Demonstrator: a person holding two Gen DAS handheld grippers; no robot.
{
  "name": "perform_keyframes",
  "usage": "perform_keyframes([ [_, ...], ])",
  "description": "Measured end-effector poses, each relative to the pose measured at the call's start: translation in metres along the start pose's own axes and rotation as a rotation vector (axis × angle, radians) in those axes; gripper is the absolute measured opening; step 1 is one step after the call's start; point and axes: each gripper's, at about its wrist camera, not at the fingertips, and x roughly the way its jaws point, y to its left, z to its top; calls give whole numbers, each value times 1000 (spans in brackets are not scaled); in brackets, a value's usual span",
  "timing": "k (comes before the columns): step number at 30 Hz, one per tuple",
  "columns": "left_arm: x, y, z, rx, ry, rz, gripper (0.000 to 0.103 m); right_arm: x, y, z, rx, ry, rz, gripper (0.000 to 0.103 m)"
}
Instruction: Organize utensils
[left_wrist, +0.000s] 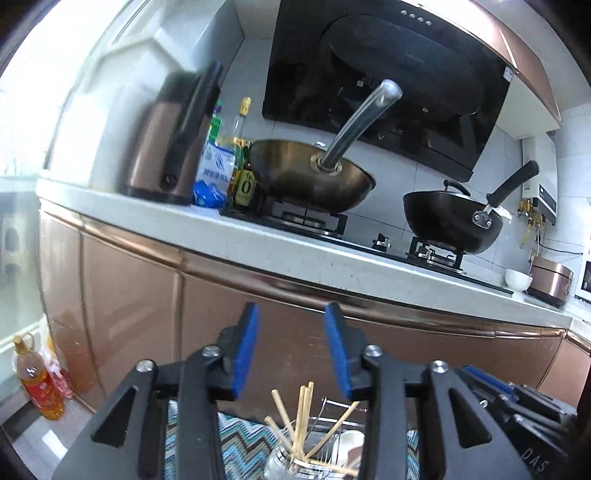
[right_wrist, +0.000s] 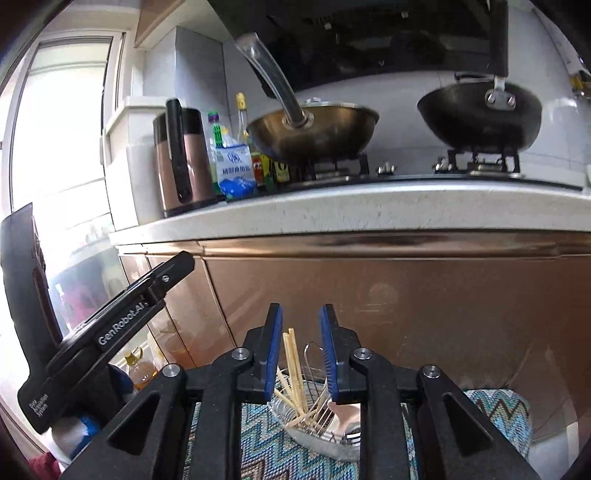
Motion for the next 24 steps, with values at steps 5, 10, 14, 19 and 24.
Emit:
perform_keyframes([
  [5,-43,5,14,18,5,15,42,-46,11,-2,-9,-30,-30,28],
  [10,-89,13,21,39,7,40,48,-90,20,-5,-30,-65,-77,34],
  [14,-121,23,18,60,22,59,52,-123,23,-15,-50,-88,-126,41],
  [19,-156,41,16,37,21,73,56,-154,27,-28,-57,-106,-174,47],
  [24,-180,53,17,27,27,113,57,-179,31,-34,-58,-126,-205,54],
])
